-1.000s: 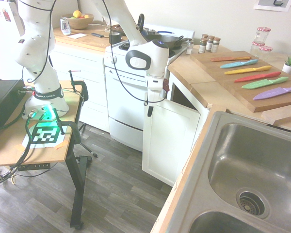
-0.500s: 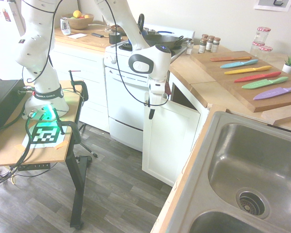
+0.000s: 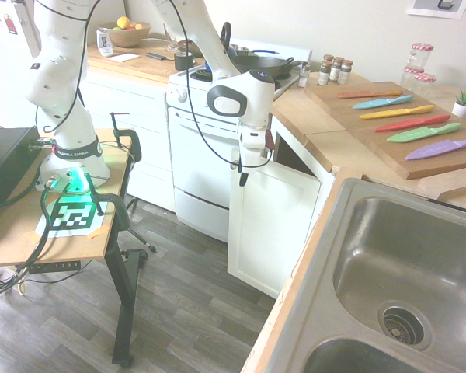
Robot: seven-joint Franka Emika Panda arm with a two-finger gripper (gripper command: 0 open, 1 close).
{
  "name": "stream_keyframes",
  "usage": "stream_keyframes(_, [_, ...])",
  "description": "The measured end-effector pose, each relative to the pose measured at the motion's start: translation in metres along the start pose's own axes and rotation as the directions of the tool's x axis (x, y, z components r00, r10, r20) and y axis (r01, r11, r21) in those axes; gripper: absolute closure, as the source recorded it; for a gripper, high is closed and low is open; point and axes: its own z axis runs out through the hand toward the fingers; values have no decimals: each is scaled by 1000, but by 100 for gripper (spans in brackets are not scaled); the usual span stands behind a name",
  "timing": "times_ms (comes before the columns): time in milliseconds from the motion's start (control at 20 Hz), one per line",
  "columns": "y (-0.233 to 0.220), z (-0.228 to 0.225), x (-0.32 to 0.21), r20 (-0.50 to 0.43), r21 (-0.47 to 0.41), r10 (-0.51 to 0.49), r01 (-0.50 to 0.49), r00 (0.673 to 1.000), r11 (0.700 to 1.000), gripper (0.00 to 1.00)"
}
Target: Close the cabinet
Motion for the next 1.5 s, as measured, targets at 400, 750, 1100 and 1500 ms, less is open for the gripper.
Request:
stream_keyframes(400, [-13,-5,-9,-10,3,-33,33,999,999,100])
stream_keyframes(750, [-28,-9,-24,-19,-5,-73,73,997,997,100])
stream_keyframes(1100, [-44,-22,-30,-13,5,-106,106,994,994,100])
stream_keyframes(1500, [-75,-16,-9,14,-6,-109,109,994,994,100])
